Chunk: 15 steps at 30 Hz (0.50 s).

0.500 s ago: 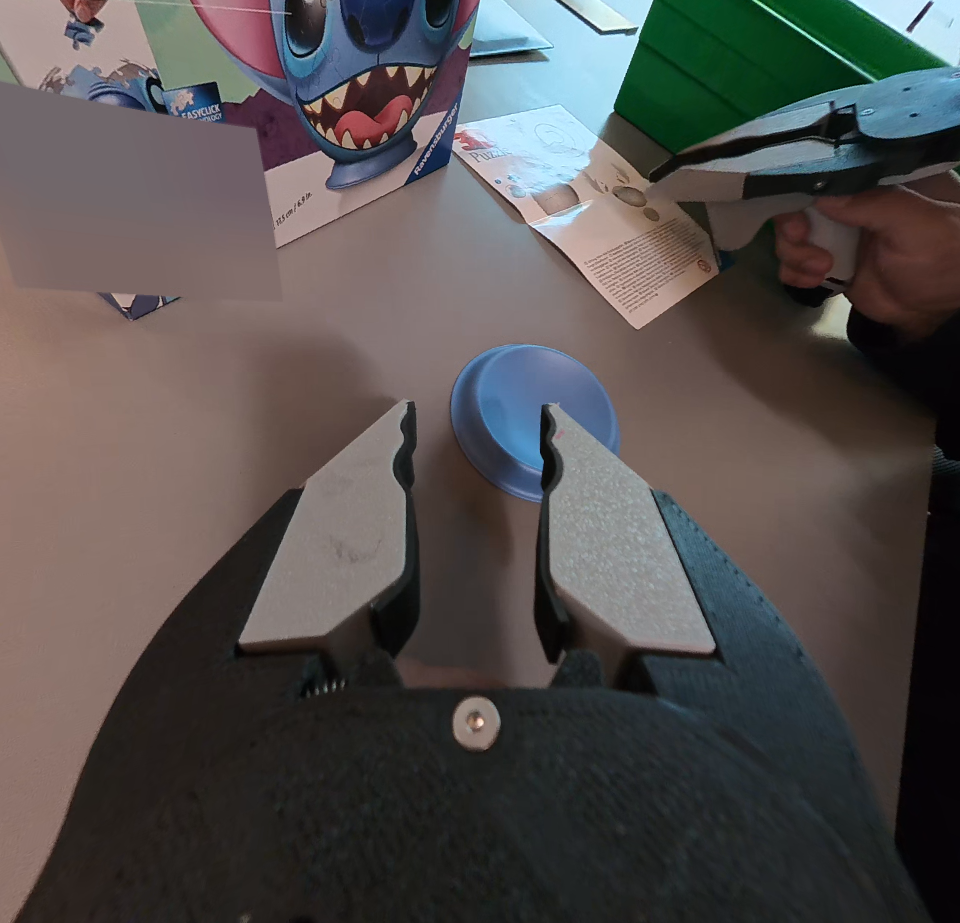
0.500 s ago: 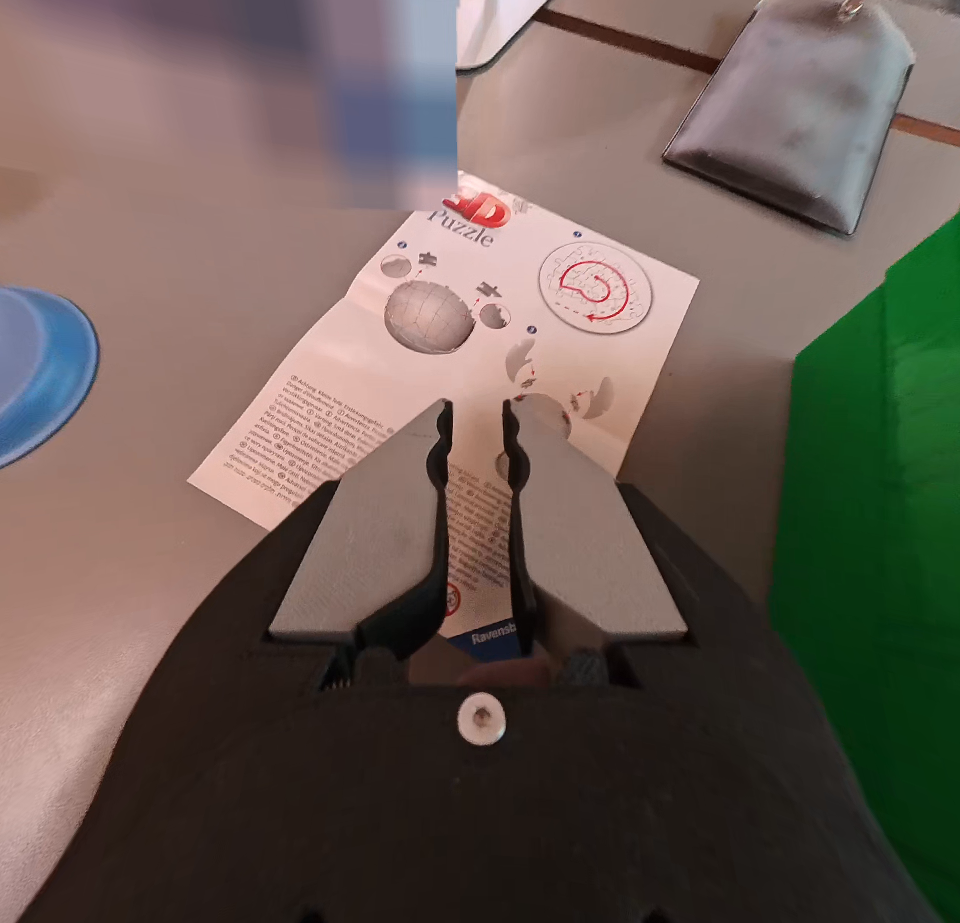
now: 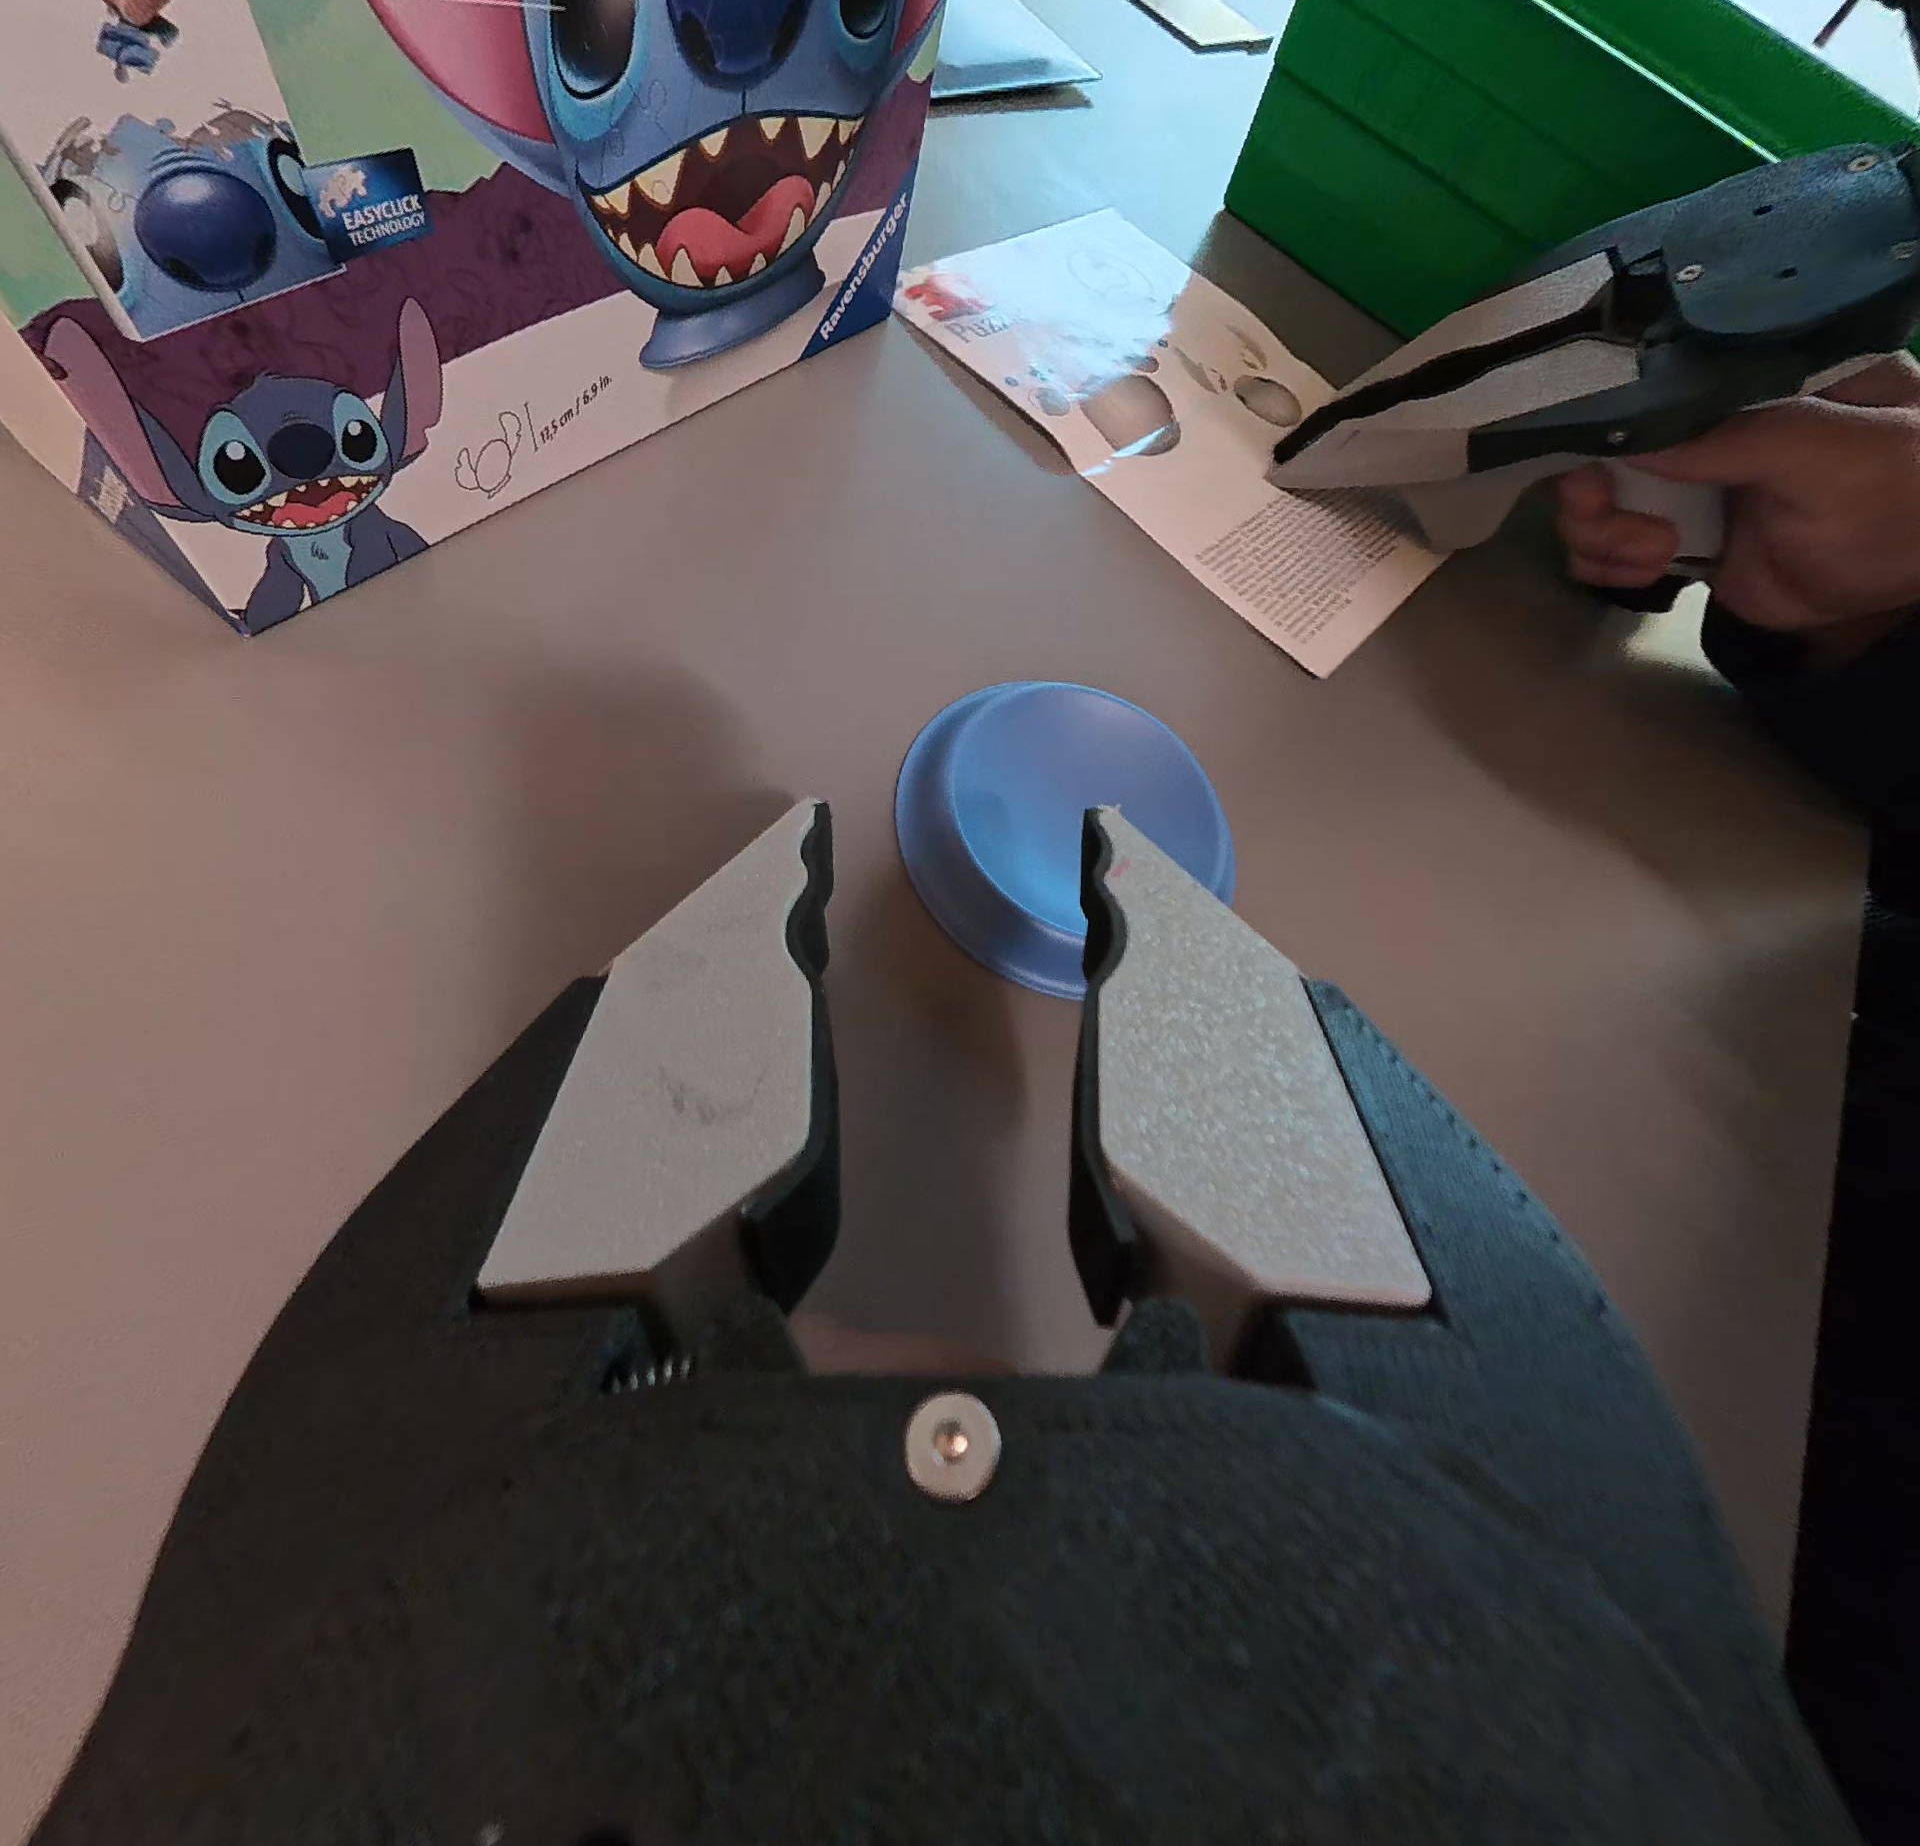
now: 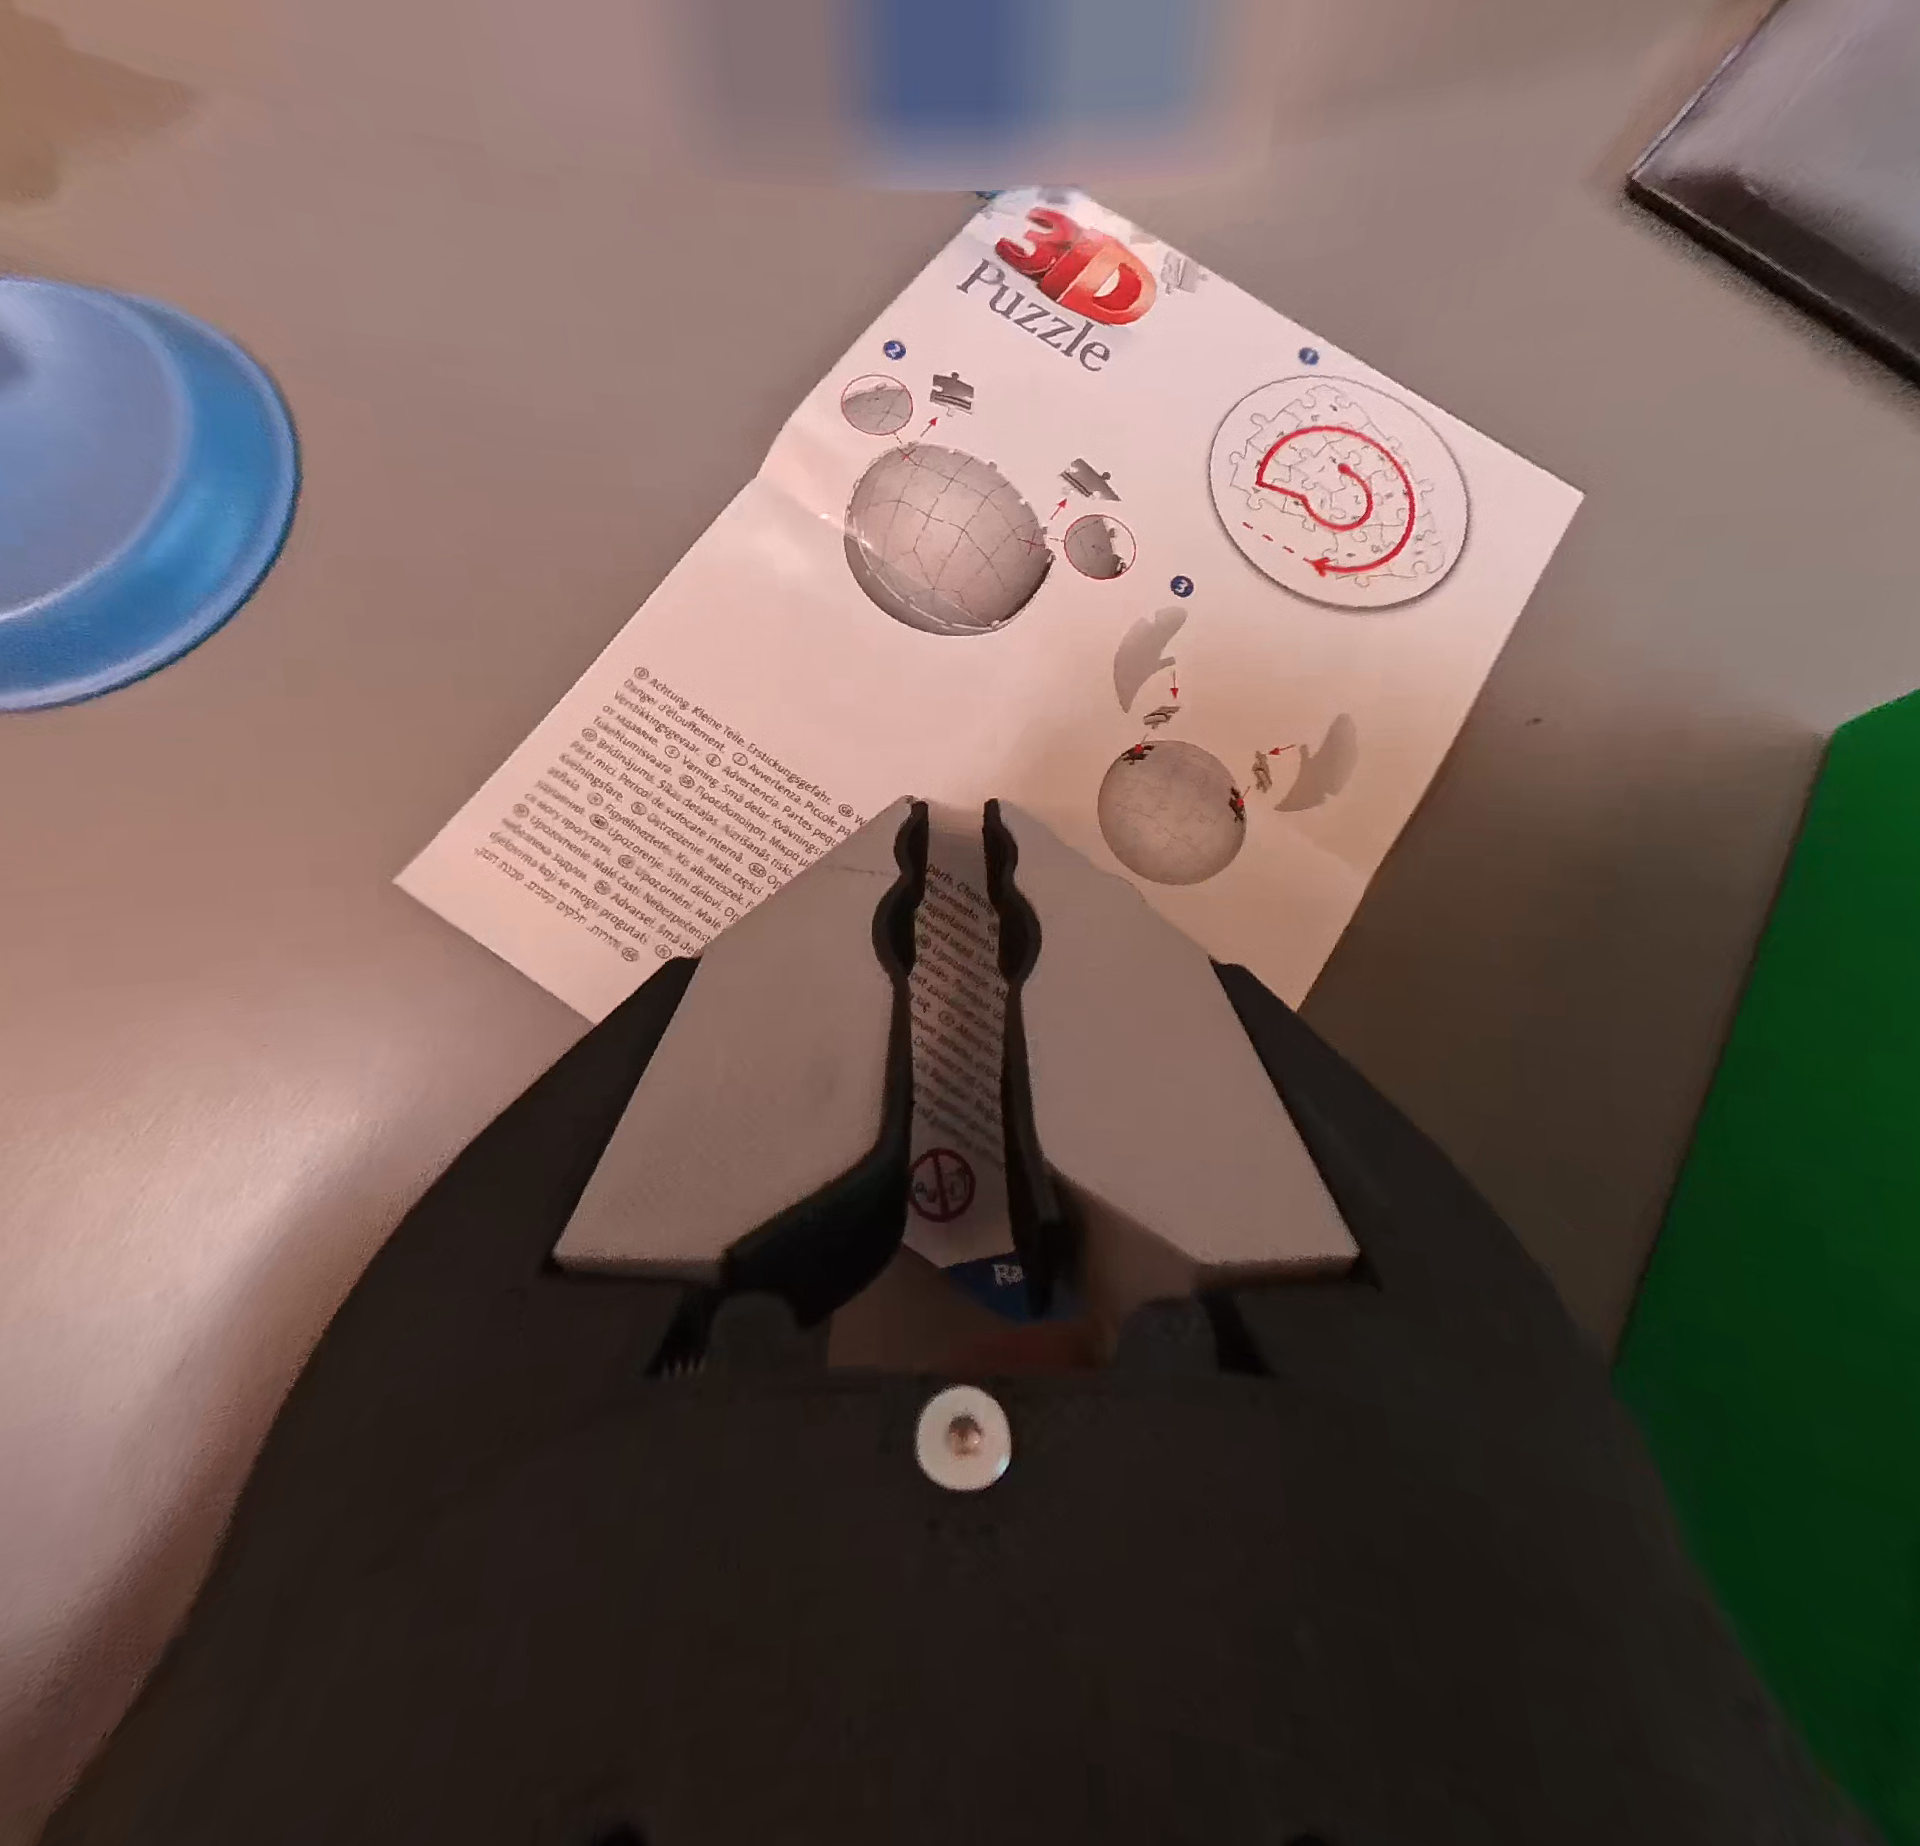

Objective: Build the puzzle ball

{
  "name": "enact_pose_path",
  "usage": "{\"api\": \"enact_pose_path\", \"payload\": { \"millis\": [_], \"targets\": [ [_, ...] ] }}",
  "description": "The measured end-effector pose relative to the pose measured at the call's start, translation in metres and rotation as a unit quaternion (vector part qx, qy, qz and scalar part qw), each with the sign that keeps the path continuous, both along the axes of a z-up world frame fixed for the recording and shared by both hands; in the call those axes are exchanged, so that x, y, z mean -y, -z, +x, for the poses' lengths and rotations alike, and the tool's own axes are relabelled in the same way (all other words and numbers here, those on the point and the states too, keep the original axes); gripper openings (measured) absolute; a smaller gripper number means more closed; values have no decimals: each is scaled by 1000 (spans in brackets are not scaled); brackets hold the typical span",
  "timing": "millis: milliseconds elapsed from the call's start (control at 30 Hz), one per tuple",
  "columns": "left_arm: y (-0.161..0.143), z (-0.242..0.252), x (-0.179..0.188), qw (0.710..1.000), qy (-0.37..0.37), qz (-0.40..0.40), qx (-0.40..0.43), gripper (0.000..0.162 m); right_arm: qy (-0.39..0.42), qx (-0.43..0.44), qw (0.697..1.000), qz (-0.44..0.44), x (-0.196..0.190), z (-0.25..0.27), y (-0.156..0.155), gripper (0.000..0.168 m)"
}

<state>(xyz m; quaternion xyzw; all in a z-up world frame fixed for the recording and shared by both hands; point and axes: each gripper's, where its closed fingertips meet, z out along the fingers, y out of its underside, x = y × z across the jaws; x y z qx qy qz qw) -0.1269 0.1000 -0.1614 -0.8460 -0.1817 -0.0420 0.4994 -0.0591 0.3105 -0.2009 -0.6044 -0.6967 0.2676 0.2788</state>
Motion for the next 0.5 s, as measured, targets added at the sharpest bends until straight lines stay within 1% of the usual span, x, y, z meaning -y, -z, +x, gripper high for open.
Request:
{"api": "enact_pose_path", "payload": {
  "millis": [133, 200, 267, 333, 433, 500],
  "targets": [
    [-1, 0, 0, 1000, 1, 0, 0, 46, -36, 7, 999, -36, 14, 4, -1, 5],
    [-2, 0, 1, 1000, -1, 1, -2, 46, -45, -11, 997, -60, 20, 3, -10, 9],
    [-3, -1, 1, 1000, -3, 4, -2, 46, -26, -55, 997, -49, 12, -1, -26, 10],
    [-3, -2, 2, 1000, -4, 4, -1, 46, -3, -80, 996, -34, 0, -4, -35, 11],
    [-1, 0, 1, 1000, -1, 1, 0, 47, 10, -56, 998, -24, -5, -4, -24, 13],
    [0, 0, 0, 1000, 1, -1, 0, 47, 17, -41, 999, 1, -7, -5, -18, 13]
  ]
}}
